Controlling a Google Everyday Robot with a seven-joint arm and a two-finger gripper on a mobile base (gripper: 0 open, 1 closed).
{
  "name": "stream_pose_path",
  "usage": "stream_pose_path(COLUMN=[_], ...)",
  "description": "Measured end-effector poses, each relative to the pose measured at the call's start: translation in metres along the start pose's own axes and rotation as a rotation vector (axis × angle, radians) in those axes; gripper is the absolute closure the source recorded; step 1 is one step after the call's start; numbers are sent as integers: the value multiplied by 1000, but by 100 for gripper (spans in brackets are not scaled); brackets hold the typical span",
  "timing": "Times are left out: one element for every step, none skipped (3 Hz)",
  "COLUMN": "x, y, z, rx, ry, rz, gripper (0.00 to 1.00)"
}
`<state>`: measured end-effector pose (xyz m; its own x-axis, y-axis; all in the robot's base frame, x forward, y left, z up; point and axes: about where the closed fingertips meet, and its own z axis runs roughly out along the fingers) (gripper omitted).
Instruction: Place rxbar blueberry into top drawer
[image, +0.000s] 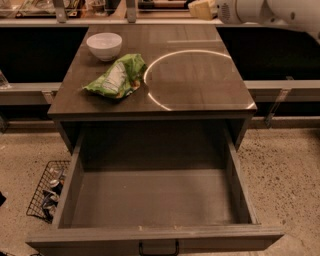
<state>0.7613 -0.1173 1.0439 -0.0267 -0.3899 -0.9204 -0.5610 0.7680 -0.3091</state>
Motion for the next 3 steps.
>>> stream_pose_path(x=[-18, -5, 24], y=[18, 44, 74], z=[-19, -38, -57], rx=[-36, -81, -137], ry=[-3, 1, 28], rz=[-49, -60, -53], gripper=[100, 100, 100])
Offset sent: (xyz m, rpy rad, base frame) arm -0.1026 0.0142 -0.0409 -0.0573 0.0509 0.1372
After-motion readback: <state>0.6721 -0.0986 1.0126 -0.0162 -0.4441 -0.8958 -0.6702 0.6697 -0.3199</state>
